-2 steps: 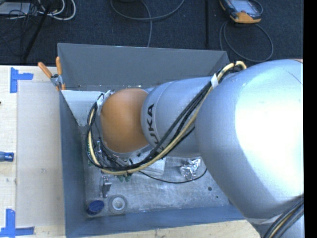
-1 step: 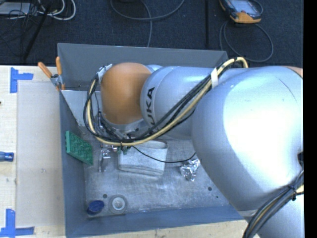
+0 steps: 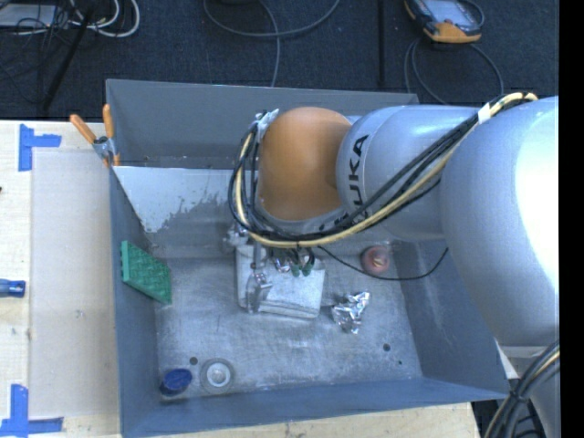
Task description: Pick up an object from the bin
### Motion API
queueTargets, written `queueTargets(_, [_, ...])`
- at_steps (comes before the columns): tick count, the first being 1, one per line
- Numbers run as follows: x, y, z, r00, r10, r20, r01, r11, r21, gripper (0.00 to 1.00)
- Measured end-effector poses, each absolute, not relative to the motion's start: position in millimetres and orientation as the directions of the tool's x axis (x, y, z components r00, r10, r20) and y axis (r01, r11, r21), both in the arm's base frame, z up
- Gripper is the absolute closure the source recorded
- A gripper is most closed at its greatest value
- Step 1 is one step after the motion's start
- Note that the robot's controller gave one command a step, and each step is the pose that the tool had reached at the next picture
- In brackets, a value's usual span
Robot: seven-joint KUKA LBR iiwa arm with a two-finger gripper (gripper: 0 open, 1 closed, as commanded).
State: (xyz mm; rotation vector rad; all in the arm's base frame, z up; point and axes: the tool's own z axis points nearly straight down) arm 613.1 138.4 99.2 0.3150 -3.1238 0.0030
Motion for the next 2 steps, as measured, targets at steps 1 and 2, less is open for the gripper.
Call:
queueTargets(1, [608.5,89.4,76.6,-0.991,-0.135,-0.004,-0.135,0.991,0.013,0.00])
queueTargets(2, [620.6,68.4,74.8,-0.988,-0.156,0.014,-0.156,0.987,0.022,0.00])
